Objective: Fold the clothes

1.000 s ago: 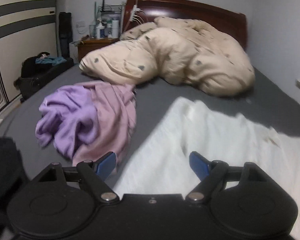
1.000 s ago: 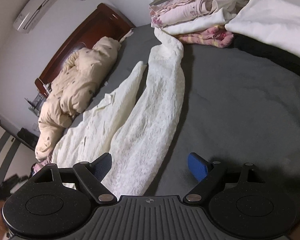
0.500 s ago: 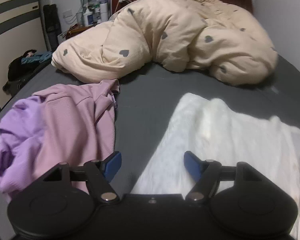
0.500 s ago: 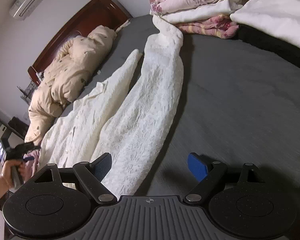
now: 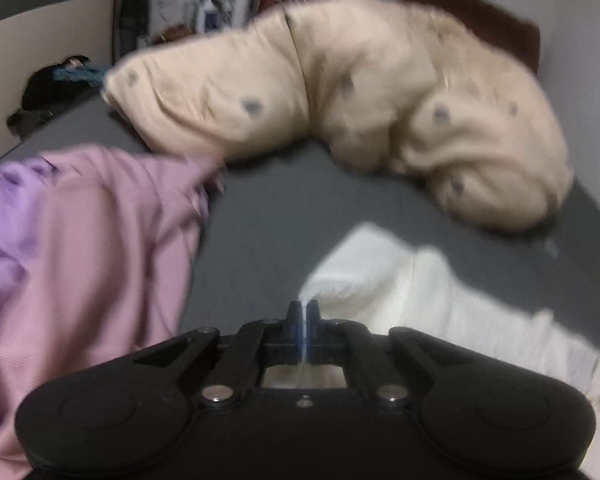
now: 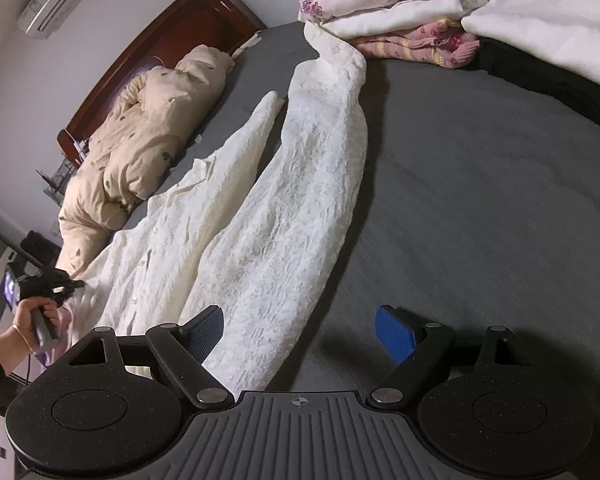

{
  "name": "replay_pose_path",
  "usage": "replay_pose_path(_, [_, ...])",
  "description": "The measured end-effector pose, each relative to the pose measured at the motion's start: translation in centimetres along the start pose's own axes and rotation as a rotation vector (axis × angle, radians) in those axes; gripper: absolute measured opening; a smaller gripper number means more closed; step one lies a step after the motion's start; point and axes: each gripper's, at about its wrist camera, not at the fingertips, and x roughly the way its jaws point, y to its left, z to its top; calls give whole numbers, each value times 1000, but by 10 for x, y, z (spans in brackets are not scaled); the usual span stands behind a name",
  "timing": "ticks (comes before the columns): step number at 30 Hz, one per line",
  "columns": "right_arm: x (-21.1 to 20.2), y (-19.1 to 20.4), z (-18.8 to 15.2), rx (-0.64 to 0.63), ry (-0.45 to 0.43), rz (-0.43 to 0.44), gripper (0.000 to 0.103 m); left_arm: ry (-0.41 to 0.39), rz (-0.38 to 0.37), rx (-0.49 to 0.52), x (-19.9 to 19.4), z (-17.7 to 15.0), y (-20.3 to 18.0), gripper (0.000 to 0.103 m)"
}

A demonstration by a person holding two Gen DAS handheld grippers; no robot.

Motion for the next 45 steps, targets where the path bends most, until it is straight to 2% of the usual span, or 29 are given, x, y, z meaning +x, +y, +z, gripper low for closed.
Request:
replay_pose_path(2, [-3,-1,0,12,2,15,84,-32,4,16,-20,9,0,2])
replay_pose_path(5, [-7,-2,0,15,-4,35,84,-68,23,90,-44,19,-6,2])
replay_pose_path(7, [-10,-1,0,26,-6,49,84,-100,7,119,-61,21,-12,2])
replay_pose_path(9, [-12,-2,2,39,-12,65,84,-145,-47,151,-86,14,-21,2])
replay_pose_path(12, [-15,-4,3,61,-20,83,84,-236,-161,255,-135,-10,-39,2])
replay_pose_path(15, [-17,-5,4,76,-21,101,84,-299,-316,338,-192,-43,-53,2])
replay_pose_path(17, [-18,-5,4,77,-22,112,84,-309,-402,435,-231,-77,-64,3])
replay_pose_path(18, [-19,-4,4,73,-22,117,84,-296,-440,488,-249,-96,-69,3])
replay_pose_path(21, [-21,-2,4,65,-23,129,84,-190,-539,637,-289,-169,-81,6])
replay_pose_path(22, [-22,-2,3,63,-24,132,84,-146,-557,681,-296,-195,-82,7])
replay_pose_path(24, [-23,0,3,60,-24,138,84,-56,-581,750,-305,-246,-83,15])
replay_pose_path(26, [-23,3,1,49,-20,142,84,17,-589,792,-308,-287,-78,16])
replay_pose_path(29, [-23,11,-3,1,-8,159,84,65,-581,678,-316,-309,-62,20])
replay_pose_path(30, [-23,15,-4,-23,-5,173,84,45,-578,639,-321,-308,-56,27])
replay_pose_path(31, [-23,20,-6,-49,-3,189,84,8,-562,604,-324,-303,-49,32])
replay_pose_path(32, [-22,24,-8,-70,1,197,84,-35,-534,570,-326,-295,-42,44])
replay_pose_path(33, [-21,29,-10,-90,7,202,84,-68,-502,537,-326,-286,-36,50])
replay_pose_path(36, [-18,40,-17,-130,23,213,84,-105,-399,450,-302,-249,-25,51])
replay_pose_path(39, [-14,46,-23,-152,36,217,84,-2,-369,340,-260,-222,-26,56])
replay_pose_path(42, [-11,42,-25,-152,40,192,84,157,-364,131,-223,-218,-19,56])
replay_pose_path(44, [-11,35,-24,-126,45,173,84,199,-362,45,-211,-227,-16,56])
replay_pose_path(45, [-10,32,-23,-107,49,169,84,195,-361,24,-209,-233,-15,56])
